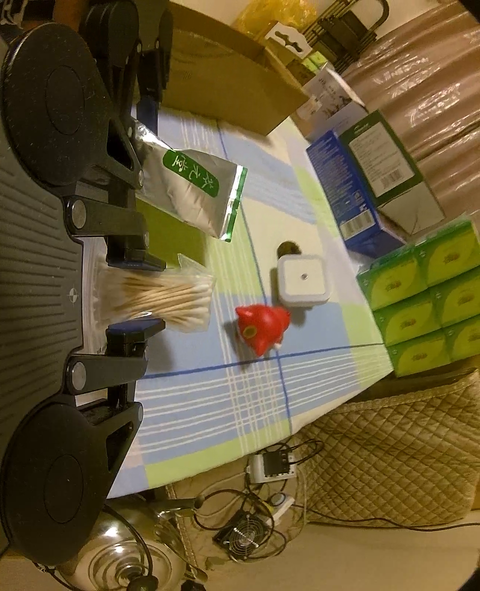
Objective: Organize objects
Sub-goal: 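Carry the foil bag and cotton-swab pack into the cardboard box and release both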
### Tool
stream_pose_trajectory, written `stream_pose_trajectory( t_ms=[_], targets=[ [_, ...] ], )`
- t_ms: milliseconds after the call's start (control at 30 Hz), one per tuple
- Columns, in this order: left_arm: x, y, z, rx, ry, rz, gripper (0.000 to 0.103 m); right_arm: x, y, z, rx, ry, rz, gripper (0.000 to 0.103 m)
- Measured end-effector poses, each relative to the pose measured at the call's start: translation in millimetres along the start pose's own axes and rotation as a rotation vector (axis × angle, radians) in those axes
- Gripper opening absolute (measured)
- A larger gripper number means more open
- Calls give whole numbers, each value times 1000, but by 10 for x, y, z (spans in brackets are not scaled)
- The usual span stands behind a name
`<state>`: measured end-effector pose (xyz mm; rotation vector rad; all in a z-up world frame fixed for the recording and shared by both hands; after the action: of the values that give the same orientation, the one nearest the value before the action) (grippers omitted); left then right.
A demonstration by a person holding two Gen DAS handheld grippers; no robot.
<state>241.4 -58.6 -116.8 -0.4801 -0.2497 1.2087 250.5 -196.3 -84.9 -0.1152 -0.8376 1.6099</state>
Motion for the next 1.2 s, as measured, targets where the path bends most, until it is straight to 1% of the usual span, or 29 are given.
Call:
stream_pose_trajectory(
  t_ms=[300,567,700,900,1200],
  targets=[
    [-15,-74,699,-97,-5,18,39,501,-91,385,-56,-35,52,23],
    [191,5,1314,-166,-35,43,39,1118,-53,527,-69,-96,115,23],
    [411,72,1600,-191,-70,66,39,1468,-25,544,-70,-136,152,23],
    [840,239,1952,-212,-138,105,39,1997,36,457,-57,-198,205,23],
    [1659,492,2319,-219,-247,189,39,2613,24,289,-39,-257,280,23]
  ],
)
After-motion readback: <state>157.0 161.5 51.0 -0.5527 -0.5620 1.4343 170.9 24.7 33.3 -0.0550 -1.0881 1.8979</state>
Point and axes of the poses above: each gripper's, at about its wrist camera, not at the fingertips, and z roughly against the way its jaws point, x to its left, y to its underside, the point moved 8 cm from there along -z, roughly the way its jaws point, and after that the axes turned 3 degrees about -y, right-handed, at the moved point
